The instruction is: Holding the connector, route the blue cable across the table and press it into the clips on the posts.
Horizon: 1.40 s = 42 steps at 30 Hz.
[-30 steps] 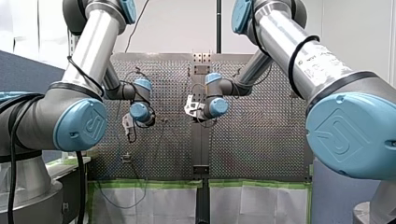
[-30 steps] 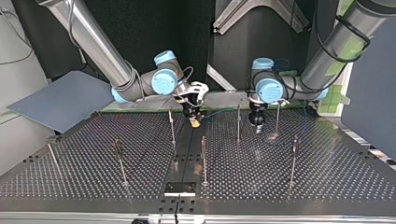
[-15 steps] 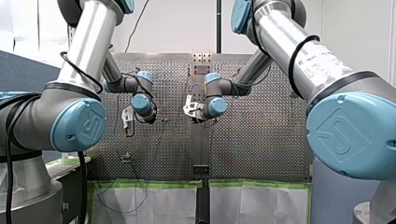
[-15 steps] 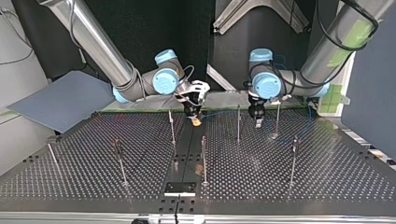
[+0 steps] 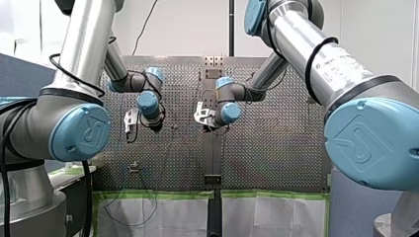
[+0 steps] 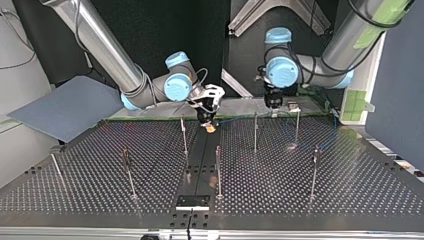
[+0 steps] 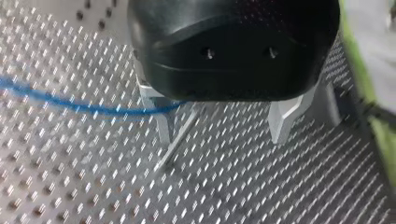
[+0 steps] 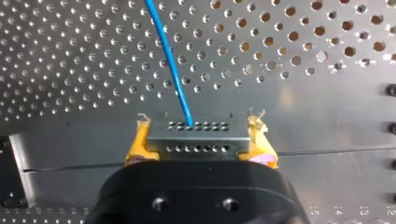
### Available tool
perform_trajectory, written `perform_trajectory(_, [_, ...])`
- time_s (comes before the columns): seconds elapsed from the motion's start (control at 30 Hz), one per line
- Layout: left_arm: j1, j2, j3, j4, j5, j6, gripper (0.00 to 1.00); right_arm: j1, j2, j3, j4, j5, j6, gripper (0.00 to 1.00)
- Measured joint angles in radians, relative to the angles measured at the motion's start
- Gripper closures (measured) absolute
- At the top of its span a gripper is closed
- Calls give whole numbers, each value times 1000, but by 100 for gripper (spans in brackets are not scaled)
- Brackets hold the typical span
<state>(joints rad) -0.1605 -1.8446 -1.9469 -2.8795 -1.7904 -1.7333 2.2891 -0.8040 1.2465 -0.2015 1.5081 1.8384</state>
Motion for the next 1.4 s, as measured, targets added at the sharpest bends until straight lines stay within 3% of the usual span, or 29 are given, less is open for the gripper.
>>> perform_trajectory(0.27, [-47,77,-30,-20,56,-4,0,-5,-1,0,1,0,3,100])
perform_trajectory(0.5, [-82,106,-31,28,54,-20,0,-17,-1,-1,-1,0,4,100])
perform_trajectory(0.93, [-108,10,29,64,38,-30,0,-33,-1,-10,-4,1,6,100])
perform_trajectory(1.17, [-129,-58,50,94,35,-34,0,-35,-1,-11,-6,-20,6,100])
perform_trajectory(1.4, [-145,-89,94,108,21,-52,0,-35,-1,-11,-6,-29,6,100])
